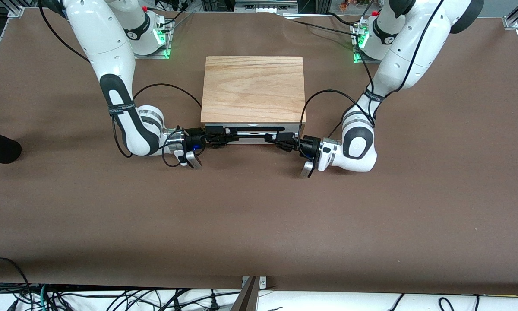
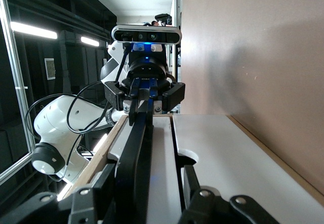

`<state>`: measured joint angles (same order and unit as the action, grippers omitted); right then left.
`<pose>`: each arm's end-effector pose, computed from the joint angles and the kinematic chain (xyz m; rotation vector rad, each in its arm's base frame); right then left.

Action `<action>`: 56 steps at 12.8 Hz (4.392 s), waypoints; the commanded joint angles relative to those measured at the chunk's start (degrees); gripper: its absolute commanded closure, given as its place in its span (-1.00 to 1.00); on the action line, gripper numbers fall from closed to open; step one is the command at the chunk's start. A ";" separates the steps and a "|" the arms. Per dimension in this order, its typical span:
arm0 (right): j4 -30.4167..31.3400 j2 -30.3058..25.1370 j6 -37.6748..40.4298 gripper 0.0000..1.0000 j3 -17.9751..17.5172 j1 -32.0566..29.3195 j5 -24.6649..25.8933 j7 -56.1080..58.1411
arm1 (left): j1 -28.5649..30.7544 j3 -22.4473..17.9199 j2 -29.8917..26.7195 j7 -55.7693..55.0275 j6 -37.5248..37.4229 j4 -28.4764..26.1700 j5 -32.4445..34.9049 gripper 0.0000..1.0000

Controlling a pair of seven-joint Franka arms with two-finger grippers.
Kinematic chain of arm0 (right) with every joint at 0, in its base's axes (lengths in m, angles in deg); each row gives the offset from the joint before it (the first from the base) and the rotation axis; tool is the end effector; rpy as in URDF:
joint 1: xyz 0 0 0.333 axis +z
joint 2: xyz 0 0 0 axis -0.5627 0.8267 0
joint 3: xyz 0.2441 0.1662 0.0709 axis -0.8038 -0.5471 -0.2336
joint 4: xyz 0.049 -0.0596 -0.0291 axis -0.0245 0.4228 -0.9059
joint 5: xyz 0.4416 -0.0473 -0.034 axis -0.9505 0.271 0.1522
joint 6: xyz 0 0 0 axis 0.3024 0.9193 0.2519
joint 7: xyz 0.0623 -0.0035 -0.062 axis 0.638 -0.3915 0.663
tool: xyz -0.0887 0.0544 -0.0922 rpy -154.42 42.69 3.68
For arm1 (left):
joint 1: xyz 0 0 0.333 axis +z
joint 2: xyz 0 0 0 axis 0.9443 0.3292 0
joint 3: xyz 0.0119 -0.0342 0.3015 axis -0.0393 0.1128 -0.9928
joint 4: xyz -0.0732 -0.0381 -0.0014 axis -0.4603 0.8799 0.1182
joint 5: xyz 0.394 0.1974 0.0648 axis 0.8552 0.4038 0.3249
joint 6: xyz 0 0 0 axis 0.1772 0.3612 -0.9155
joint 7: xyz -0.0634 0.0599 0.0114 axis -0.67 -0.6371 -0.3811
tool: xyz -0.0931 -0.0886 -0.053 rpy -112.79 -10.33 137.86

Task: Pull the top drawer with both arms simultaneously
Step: 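Close the right gripper and the left gripper on the black handle ends, then pull the handle outward from the cabinet with both grippers together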

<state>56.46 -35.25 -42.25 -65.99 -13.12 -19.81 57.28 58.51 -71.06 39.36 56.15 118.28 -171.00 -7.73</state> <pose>0.5344 0.3133 0.0788 -1.5798 -0.1043 0.0946 0.5705 -0.3651 0.1023 1.5857 -0.1510 -0.2090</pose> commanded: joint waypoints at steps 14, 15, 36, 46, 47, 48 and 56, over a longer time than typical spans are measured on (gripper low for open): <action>-1.57 -0.46 0.76 1.00 0.28 -0.64 -1.13 0.67 | -0.03 0.12 -0.43 0.09 -0.38 1.17 -1.31 1.00; -2.53 -0.29 0.76 1.00 0.37 -0.99 -1.13 0.14 | -0.12 0.03 0.44 -1.57 -0.38 3.01 -0.87 1.00; -29.43 11.75 -6.62 1.00 0.72 -7.32 -0.60 -15.15 | -0.82 -0.49 9.59 -21.89 0.41 26.76 -1.13 1.00; -33.39 14.13 -8.21 0.29 1.25 -8.20 -0.34 -15.24 | -0.04 -0.58 10.74 -20.48 0.14 25.71 -0.78 -1.00; -33.39 14.13 -8.29 -0.98 1.25 -8.20 -0.34 -15.16 | 0.05 -0.58 10.74 -20.48 0.06 25.62 -0.78 -1.00; -33.39 14.04 -8.29 -1.00 1.25 -8.11 -0.25 -15.07 | 0.05 -0.58 10.74 -20.48 0.06 25.62 -0.78 -1.00; -35.58 12.90 -8.82 -1.00 6.86 -7.49 7.46 -15.42 | 0.14 -1.20 12.22 -13.65 0.23 25.44 3.62 -1.00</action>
<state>24.14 -22.73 -51.01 -61.52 -20.90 -16.04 43.10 58.25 -72.45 51.47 38.38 119.33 -144.56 -5.20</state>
